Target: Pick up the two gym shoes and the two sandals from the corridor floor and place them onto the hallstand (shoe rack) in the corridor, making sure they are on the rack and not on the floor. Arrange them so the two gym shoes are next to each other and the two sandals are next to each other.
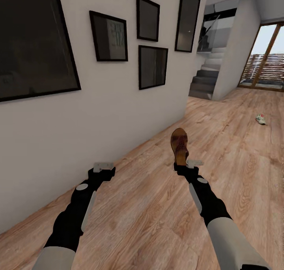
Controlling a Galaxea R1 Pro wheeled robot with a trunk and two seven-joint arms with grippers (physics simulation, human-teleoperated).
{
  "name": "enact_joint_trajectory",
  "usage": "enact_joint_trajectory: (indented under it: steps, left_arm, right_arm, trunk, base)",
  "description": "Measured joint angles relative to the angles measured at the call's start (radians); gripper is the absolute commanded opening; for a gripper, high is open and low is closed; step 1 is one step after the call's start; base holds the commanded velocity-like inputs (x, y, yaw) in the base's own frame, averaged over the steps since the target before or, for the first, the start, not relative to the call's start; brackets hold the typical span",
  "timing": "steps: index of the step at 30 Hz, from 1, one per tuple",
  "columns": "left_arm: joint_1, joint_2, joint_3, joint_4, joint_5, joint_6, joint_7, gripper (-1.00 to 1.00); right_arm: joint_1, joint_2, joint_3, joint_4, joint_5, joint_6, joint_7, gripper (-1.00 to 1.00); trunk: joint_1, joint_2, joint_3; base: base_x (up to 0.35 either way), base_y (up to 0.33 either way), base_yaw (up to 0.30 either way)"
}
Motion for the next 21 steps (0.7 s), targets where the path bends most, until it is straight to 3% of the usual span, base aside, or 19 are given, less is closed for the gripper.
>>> enact_joint_trajectory:
  steps: [8,21]
  left_arm:
    - [0.0,0.0,0.0,0.0,0.0,-0.001,0.0,1.0]
    - [0.0,0.0,0.0,0.0,0.0,-0.001,0.0,1.0]
  right_arm:
    - [0.0,0.0,0.0,-0.001,0.0,0.0,0.0,-1.0]
    - [0.0,0.0,0.0,-0.001,0.0,0.0,0.0,-1.0]
  trunk:
    - [0.0,0.0,0.009]
    - [0.0,0.0,0.017]
  base:
    - [0.347,0.0,-0.237]
    - [0.347,0.0,-0.133]
